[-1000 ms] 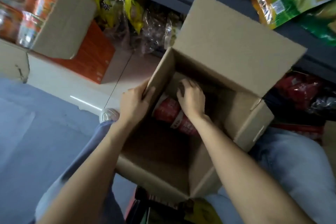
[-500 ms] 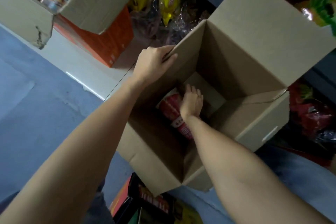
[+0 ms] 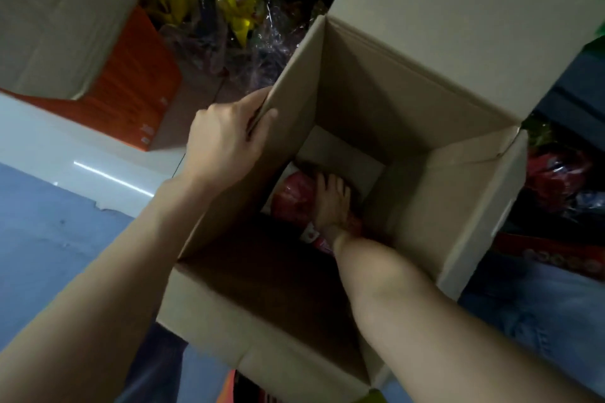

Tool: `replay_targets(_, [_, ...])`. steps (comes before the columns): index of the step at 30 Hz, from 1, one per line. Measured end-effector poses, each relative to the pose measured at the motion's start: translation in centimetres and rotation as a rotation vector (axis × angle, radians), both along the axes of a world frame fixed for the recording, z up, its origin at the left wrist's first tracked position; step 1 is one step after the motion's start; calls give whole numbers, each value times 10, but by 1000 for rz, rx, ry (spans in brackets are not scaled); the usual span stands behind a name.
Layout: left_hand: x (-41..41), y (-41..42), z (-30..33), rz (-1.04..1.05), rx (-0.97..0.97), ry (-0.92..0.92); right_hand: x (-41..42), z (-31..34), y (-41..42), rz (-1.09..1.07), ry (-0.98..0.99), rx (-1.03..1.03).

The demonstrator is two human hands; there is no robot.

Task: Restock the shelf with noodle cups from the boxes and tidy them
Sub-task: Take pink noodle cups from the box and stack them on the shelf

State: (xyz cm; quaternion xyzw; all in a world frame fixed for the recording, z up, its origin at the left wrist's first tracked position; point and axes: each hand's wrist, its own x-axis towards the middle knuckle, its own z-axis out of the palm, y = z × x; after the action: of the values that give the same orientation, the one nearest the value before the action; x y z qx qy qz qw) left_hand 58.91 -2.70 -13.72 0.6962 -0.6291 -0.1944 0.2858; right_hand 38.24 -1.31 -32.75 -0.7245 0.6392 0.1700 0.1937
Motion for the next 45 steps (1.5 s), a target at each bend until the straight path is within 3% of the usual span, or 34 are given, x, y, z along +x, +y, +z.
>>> replay_targets(3, [-10,-5,-1,25,-19,-47,-1,9,-7,-311,4,-154])
replay_targets(4, [-14,-7,-2,39,-19,-61,-2,11,-9,-277,-38,-150])
replay_targets(7, [-27,-19,-4,71,1,-80,-9,10,-7,122,-143,25])
replay_targets(10, [-38,-26,-2,81,52,-105,-22,-13,4,230,-259,163])
replay_targets(16, [-52,20,7,58,-7,-116,-21,-31,-10,387,-20,187])
replay_targets(20, [-28,61,2,250,105,-75,1,-34,-11,471,27,172])
replay_targets(25, [27,89,-24,507,148,17,38,-36,-12,395,26,139])
replay_targets(31, [27,88,-15,552,156,-1,82,-36,-15,781,147,48])
replay_targets(39, [15,72,-10,596,127,-29,103,-10,-39,750,178,145])
replay_targets(42, [0,65,-7,594,138,-13,108,26,-47,694,186,81])
replay_targets(45, [-6,63,-1,645,200,50,97,88,-51,546,51,-3])
